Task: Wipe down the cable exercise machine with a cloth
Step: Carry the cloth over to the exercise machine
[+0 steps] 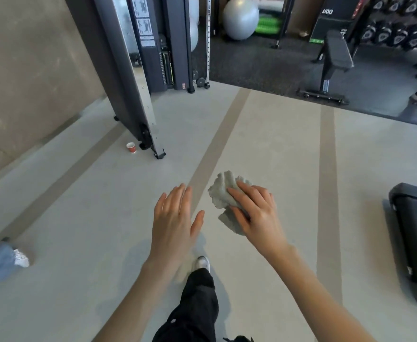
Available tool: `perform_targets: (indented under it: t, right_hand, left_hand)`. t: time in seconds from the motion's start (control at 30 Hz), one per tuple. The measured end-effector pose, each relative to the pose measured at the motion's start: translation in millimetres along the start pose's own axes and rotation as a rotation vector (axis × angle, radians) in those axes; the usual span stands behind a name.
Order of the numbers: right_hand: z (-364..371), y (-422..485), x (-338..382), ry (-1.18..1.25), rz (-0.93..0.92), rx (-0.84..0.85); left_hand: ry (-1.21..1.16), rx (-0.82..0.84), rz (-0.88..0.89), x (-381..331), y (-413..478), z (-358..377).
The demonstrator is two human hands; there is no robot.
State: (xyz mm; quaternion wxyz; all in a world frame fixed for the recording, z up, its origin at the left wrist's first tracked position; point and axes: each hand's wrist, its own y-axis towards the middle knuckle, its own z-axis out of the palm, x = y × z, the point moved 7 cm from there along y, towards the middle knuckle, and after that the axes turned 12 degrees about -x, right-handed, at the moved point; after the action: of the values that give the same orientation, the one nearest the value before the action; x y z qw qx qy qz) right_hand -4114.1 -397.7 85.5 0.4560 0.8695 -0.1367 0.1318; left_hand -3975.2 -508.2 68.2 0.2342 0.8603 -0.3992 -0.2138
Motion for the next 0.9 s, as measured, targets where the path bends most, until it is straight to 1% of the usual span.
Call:
perform_targets:
  t: [0.2, 0.43, 0.6, 0.73, 0.9]
  right_hand:
    - [96.9, 90.3, -61.4, 0.037, -0.037, 0.002]
    - [207.0, 213.8, -114.2, 0.105, -0.086, -0.015]
    - [275.2, 281.4, -138.8, 0.151, -0.115, -0.021]
    - [330.1, 324.4, -153.4, 0.211, -0.154, 0.012]
    - [402.5, 388.9, -178.9, 0.276, -0.211, -0.004]
  left_hand:
    - [0.004, -0.072, -0.043, 51.2, 104.5, 74.4]
    - [0.029, -0.077, -0.075, 113.1, 246.4, 136.5]
    - [0.071, -0.079, -0.139, 159.8, 313.5, 163.5]
    - [0.128, -0.107, -0.162, 192.8, 358.6, 184.5]
    - [0.154, -0.098, -0.241, 239.8, 421.6, 225.4]
